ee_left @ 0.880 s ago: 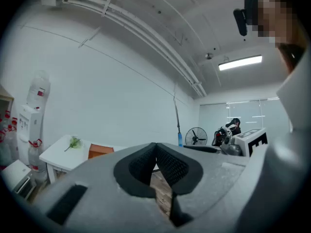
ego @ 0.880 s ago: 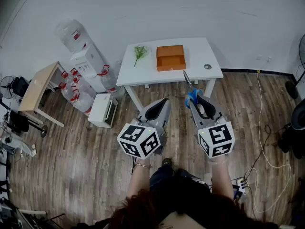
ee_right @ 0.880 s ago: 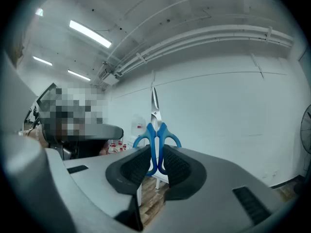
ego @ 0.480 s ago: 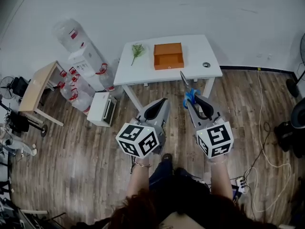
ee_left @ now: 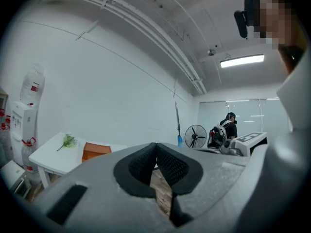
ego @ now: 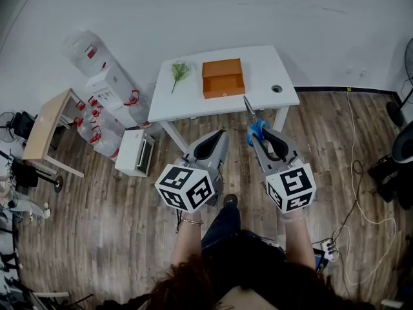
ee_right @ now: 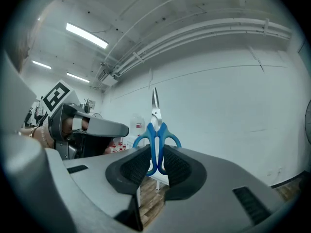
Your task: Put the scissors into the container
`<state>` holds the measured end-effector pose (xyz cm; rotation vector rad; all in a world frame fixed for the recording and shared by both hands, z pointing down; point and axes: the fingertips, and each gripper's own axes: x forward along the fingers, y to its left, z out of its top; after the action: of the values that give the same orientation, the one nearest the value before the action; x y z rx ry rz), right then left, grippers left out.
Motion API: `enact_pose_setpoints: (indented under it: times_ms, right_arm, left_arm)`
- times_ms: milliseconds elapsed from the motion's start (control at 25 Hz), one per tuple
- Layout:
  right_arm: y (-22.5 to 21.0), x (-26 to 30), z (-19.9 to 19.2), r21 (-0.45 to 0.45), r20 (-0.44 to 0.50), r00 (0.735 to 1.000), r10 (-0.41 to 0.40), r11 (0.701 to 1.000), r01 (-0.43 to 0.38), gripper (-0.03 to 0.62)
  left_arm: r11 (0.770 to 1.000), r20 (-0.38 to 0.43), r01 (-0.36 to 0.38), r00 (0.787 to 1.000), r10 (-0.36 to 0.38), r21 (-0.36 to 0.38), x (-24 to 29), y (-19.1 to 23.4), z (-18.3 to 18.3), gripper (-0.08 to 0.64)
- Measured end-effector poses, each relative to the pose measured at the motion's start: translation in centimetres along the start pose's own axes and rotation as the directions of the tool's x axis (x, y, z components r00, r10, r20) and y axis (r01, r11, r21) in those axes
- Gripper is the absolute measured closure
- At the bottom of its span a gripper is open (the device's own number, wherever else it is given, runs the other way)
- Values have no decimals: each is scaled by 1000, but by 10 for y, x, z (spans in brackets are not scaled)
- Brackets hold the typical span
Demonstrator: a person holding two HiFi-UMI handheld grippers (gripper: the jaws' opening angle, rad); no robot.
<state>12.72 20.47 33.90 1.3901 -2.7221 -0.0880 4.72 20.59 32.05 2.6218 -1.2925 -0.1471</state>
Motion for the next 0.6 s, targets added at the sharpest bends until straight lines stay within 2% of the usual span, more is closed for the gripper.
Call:
enact_pose_setpoints:
  times_ms: [320, 600]
  right_arm:
    - [-15, 49, -7, -2, -28, 1000, 3, 1000, -4, 517]
    - [-30, 102, -8, 2, -52, 999, -9, 1000, 9, 517]
  left_arm:
    - [1000, -7, 24, 1000, -24, 18, 36, 37, 6, 543]
    - [999, -11, 45, 999, -45, 5, 66, 82, 15, 543]
